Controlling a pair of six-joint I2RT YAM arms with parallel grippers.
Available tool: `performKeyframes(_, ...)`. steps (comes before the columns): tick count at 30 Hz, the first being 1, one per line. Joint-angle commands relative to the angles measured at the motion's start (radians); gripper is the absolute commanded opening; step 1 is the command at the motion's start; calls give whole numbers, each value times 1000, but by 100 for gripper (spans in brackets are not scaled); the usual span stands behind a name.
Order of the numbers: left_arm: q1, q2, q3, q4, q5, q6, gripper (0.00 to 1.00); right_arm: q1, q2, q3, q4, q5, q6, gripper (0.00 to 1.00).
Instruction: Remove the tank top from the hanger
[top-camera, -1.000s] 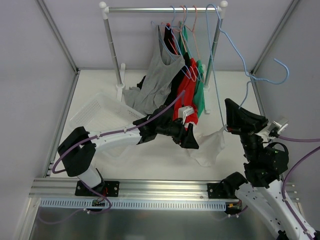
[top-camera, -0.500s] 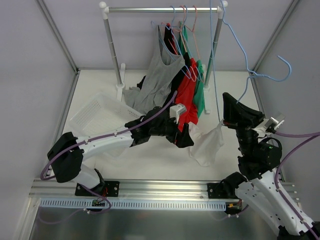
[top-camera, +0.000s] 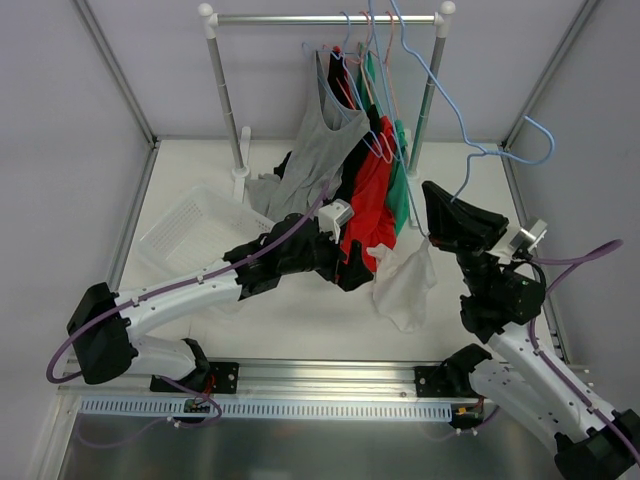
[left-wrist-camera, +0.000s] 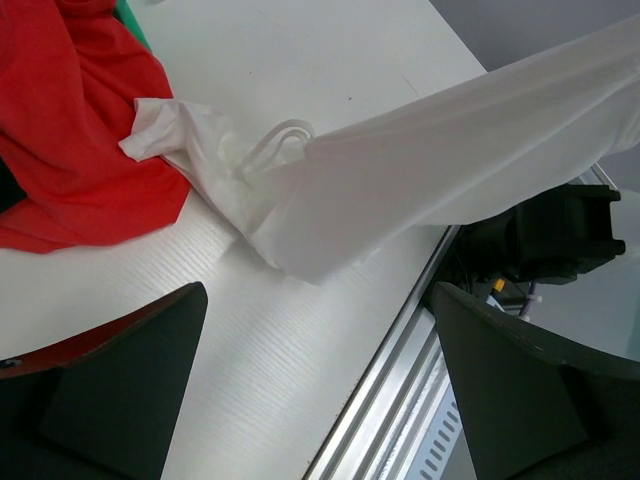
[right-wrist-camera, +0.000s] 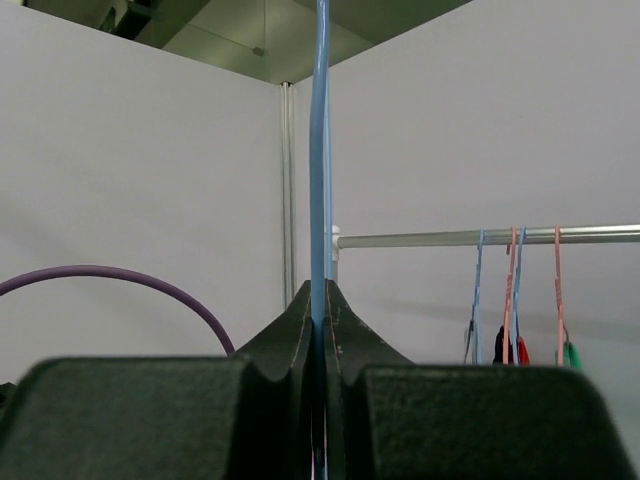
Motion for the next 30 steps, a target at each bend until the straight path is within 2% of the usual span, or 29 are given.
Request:
performKeyframes(1, 1, -38, -14, -3, 4, 20, 99, 3, -1, 26, 124, 34, -6, 0)
performKeyframes(3, 0, -30, 4, 8, 54, 26, 99, 2, 8, 32, 72, 40, 17, 0)
performKeyframes(4, 0, -26, 11, 17, 92, 26, 99, 2, 5, 41, 38, 31, 26, 5)
performKeyframes(6, -2, -21, 18, 52, 116, 23, 99, 2, -1, 72, -43, 30, 70, 7)
performKeyframes(7, -2, -23, 24, 58, 125, 23, 99, 2, 1, 79, -60, 24, 81, 12)
performKeyframes(11, -2, -47, 46, 60, 122, 46, 99, 2, -22, 142, -236, 4, 84, 10)
performKeyframes(13, -2, -56, 46, 60, 102, 55, 99, 2, -39, 152, -278, 4, 72, 2)
performKeyframes(17, -2, -58, 37, 60, 41, 43, 99, 3, -47, 150, -349, -10, 48, 0)
performKeyframes(21, -2, -47, 18, 61, 14, 32, 99, 2, -45, 101, -282, 45, 54, 0)
performKeyframes(22, -2, -47, 15, 61, 17, 32, 99, 3, -38, 54, -210, 63, 67, 0)
performKeyframes(23, -2, -47, 14, 61, 18, 34, 98, 2, -22, 32, -67, 77, 81, 0)
performKeyframes(25, -2, -52, 11, 61, -7, 34, 99, 2, 24, 27, 13, 67, 97, 0)
performKeyframes(26, -2, -56, 9, 60, -19, 35, 99, 3, 36, 46, -1, 47, 89, 0)
performKeyframes(27, -2, -73, -1, 57, -71, 29, 99, 2, 51, 119, -89, 16, 68, 0)
performKeyframes(28, -2, -73, -2, 57, -71, 29, 99, 2, 51, 119, -155, 16, 58, 0)
performKeyframes(30, -2, -93, -20, 29, -137, 9, 99, 3, 33, 171, -323, 80, -1, 0)
